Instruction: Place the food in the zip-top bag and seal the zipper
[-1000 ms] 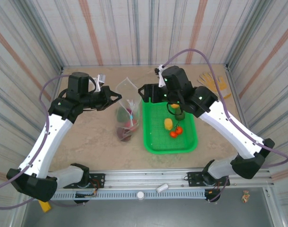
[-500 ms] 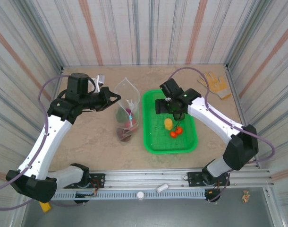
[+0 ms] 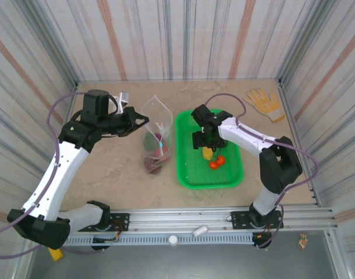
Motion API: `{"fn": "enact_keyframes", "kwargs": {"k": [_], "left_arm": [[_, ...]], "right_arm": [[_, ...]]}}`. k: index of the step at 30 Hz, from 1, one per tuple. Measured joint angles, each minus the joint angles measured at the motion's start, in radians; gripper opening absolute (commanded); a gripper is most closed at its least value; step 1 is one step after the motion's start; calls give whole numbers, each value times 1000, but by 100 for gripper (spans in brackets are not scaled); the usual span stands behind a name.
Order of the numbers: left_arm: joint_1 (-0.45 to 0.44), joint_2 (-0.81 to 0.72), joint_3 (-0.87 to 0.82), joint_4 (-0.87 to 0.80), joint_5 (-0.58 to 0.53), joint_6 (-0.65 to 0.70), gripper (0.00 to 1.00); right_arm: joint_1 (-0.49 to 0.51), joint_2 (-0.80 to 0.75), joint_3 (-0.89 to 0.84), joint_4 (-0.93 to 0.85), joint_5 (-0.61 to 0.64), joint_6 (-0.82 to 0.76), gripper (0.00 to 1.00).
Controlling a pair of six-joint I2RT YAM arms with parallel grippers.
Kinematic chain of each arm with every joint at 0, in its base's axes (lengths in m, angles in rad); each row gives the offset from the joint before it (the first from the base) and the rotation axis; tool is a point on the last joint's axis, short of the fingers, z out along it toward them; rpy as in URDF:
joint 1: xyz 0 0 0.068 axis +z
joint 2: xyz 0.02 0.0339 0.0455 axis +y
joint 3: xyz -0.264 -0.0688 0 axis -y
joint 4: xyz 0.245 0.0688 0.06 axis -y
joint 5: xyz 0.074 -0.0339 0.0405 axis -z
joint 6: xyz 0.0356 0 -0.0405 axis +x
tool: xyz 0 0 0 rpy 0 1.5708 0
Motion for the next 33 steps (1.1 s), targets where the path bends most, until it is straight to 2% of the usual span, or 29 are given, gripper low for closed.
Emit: {"fn": "enact_keyframes", "kwargs": {"k": [6, 15, 18, 23, 33], "left_arm": [[0, 0, -2, 1, 0, 0, 0], [0, -1, -6, 0, 0, 3, 0], [0, -1, -6, 1, 0, 4, 0], [0, -1, -6, 0, 0, 10, 0], [0, -1, -6, 0, 3, 10, 0]], "right_arm": [[-12, 51, -32, 19, 2, 5, 82], [-17, 64, -57, 50, -19, 27, 53], [-17, 64, -57, 54, -20, 30, 47], [-17, 47, -60, 54, -20, 30, 46], [-18, -105, -32, 5, -25, 30, 48]]}}
